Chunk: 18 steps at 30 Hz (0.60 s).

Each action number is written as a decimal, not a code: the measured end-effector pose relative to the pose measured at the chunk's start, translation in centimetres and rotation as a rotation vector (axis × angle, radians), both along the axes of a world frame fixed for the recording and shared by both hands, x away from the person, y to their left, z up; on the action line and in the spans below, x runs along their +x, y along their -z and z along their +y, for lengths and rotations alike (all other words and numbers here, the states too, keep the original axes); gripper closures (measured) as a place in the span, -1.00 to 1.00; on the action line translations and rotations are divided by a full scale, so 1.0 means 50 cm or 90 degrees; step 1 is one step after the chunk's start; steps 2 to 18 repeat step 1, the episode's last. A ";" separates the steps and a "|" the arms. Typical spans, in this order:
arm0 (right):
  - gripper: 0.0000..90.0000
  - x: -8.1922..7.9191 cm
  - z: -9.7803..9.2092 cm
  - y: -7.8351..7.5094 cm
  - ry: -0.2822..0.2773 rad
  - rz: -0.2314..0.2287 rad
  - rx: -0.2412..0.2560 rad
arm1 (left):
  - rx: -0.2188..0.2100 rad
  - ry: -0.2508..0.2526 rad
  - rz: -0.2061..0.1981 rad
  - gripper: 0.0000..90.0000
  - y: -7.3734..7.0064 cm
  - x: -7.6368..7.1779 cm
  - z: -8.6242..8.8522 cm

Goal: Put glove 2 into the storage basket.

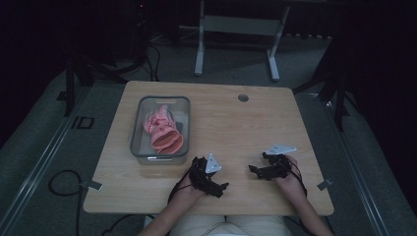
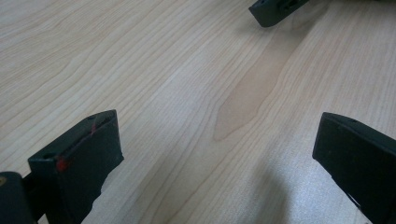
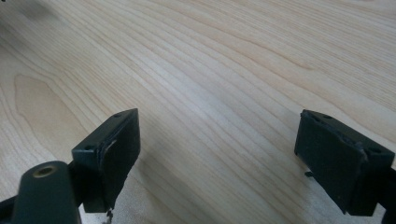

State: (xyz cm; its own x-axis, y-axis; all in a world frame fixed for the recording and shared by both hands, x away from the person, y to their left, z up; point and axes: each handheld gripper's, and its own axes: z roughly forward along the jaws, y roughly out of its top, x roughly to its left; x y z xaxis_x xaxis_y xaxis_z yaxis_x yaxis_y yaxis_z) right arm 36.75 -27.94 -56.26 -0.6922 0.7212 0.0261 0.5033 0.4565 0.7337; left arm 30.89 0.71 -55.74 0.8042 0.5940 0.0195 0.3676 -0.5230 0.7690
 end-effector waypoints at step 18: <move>-0.69 0.000 0.000 0.000 0.000 0.000 0.000 | 0.000 0.000 0.000 -0.99 0.000 0.000 0.000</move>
